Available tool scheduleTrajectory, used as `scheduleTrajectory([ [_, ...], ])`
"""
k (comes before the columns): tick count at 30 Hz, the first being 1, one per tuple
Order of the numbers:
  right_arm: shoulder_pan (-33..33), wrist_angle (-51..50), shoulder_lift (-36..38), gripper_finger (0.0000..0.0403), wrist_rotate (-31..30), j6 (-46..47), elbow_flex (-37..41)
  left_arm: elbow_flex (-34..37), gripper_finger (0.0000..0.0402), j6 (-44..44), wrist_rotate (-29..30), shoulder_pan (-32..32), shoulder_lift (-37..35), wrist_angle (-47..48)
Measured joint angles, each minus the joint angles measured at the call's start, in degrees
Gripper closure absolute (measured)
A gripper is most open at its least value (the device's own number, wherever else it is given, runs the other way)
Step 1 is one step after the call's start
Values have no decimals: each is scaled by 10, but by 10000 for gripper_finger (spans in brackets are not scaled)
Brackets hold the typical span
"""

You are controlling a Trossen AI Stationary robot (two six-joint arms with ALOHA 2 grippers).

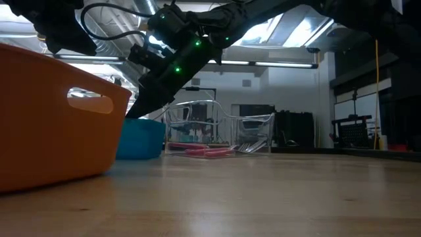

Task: Sort silverware by color (type)
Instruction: Put the orange fork into the blue bin, then return to Home Position

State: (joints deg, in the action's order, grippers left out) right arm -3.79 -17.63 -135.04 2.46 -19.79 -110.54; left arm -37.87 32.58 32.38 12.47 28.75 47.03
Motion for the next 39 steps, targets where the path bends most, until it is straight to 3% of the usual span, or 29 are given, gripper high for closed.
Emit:
scheduleTrajectory([
  [8, 0, 0, 0, 396, 0, -2, 0, 0, 292, 0, 0, 0, 0, 0],
  [20, 0, 10, 0, 307, 1, -2, 0, 0, 292, 0, 0, 0, 0, 0],
  [39, 0, 10, 0, 302, 1, -1, 0, 0, 292, 0, 0, 0, 0, 0],
])
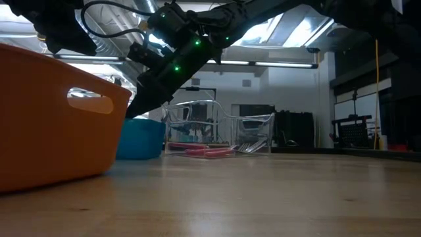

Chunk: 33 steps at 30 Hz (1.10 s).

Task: Sort silverware by color (type)
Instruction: Return to Home Position

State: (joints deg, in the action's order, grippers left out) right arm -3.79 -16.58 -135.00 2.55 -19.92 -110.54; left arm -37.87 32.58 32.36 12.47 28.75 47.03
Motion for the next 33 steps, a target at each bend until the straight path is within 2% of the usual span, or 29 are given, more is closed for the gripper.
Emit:
scheduleTrajectory([
  [7, 0, -18, 23, 349, 0, 1, 0, 0, 292, -1, 1, 0, 0, 0],
  [13, 1, -86, 87, 398, 0, 1, -1, 0, 292, -2, 1, 0, 0, -1],
  [23, 1, -199, 219, 394, 0, 4, -1, 0, 292, -10, 32, 0, 1, -39],
  [33, 1, -295, 361, 402, 0, 32, -1, 0, 292, -156, 32, 0, 1, -186],
])
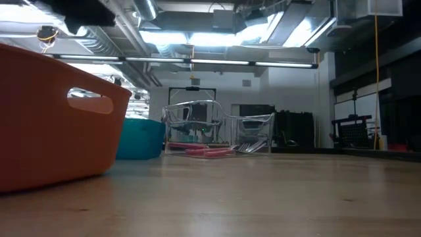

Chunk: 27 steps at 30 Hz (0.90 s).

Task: Sort silverware by color (type)
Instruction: Return to Home Position

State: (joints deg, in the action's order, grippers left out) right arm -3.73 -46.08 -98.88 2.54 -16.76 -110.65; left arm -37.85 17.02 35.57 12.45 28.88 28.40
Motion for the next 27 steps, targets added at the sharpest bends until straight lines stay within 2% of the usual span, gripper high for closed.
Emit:
scheduleTrajectory([
  [8, 0, -89, 112, 402, 0, 0, 0, 0, 292, -110, -7, 0, -1, -90],
  [20, 0, -200, 257, 403, 0, -17, 5, 0, 292, -140, -25, -1, -25, -83],
  [27, 0, -194, 354, 403, 0, -16, 105, 0, 292, -143, -34, -1, -71, -80],
])
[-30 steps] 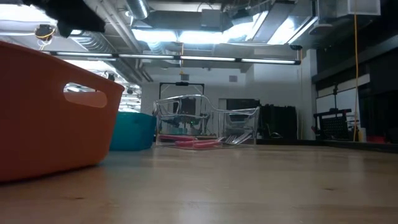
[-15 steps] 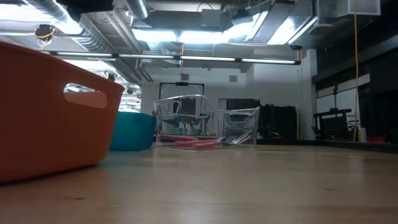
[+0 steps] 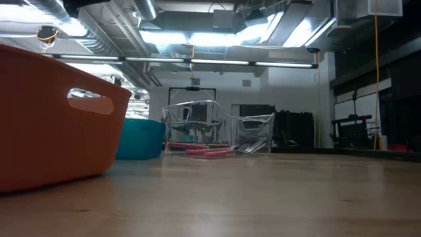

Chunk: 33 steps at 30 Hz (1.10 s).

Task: Sort silverware by color (type)
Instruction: Return to Home Position

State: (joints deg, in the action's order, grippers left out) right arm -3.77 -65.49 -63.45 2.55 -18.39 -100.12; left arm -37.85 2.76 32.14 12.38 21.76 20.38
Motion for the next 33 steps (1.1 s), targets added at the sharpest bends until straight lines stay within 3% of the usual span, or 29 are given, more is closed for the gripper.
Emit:
scheduleTrajectory([
  [19, 0, 367, 249, 403, 17, 26, 504, 1, 292, 50, -1, 0, -6, 14],
  [28, 0, 540, 305, 403, 61, 75, 671, 32, 292, 91, 17, 0, 59, 15],
  [33, 0, 610, 308, 403, 61, 91, 737, 32, 292, 71, 25, 0, 101, 14],
])
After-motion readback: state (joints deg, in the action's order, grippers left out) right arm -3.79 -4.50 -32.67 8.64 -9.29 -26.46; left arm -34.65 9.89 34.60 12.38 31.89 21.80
